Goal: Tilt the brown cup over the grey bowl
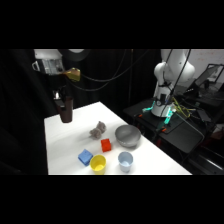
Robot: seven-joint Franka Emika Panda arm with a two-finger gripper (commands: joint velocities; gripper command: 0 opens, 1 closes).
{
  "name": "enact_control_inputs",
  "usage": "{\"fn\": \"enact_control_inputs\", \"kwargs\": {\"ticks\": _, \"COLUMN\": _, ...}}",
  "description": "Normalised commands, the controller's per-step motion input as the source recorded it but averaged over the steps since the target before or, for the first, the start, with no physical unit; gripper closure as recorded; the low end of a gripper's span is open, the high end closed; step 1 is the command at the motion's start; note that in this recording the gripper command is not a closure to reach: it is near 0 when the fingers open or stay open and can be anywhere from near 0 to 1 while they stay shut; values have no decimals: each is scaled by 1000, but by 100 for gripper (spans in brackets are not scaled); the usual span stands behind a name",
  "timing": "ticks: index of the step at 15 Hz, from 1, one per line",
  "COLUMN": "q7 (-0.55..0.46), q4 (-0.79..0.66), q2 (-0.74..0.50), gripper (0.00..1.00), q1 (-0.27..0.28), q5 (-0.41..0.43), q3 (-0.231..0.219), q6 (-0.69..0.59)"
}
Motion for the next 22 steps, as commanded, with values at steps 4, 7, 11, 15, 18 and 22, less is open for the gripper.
{"fn": "enact_control_inputs", "kwargs": {"ticks": 4, "q7": -17, "q4": 1000, "q2": 670, "gripper": 13, "q1": -189, "q5": 74, "q3": 72, "q6": -357}}
{"fn": "enact_control_inputs", "kwargs": {"ticks": 7, "q7": 12, "q4": 998, "q2": 634, "gripper": 13, "q1": -93, "q5": 110, "q3": 121, "q6": -496}}
{"fn": "enact_control_inputs", "kwargs": {"ticks": 11, "q7": 58, "q4": 876, "q2": 513, "gripper": 13, "q1": -44, "q5": 144, "q3": 134, "q6": -499}}
{"fn": "enact_control_inputs", "kwargs": {"ticks": 15, "q7": 114, "q4": 466, "q2": 267, "gripper": 13, "q1": -41, "q5": 177, "q3": 103, "q6": -242}}
{"fn": "enact_control_inputs", "kwargs": {"ticks": 18, "q7": 131, "q4": 187, "q2": 134, "gripper": 13, "q1": -36, "q5": 171, "q3": 88, "q6": -1}}
{"fn": "enact_control_inputs", "kwargs": {"ticks": 22, "q7": 111, "q4": -12, "q2": 53, "gripper": 13, "q1": -22, "q5": 143, "q3": 69, "q6": 150}}
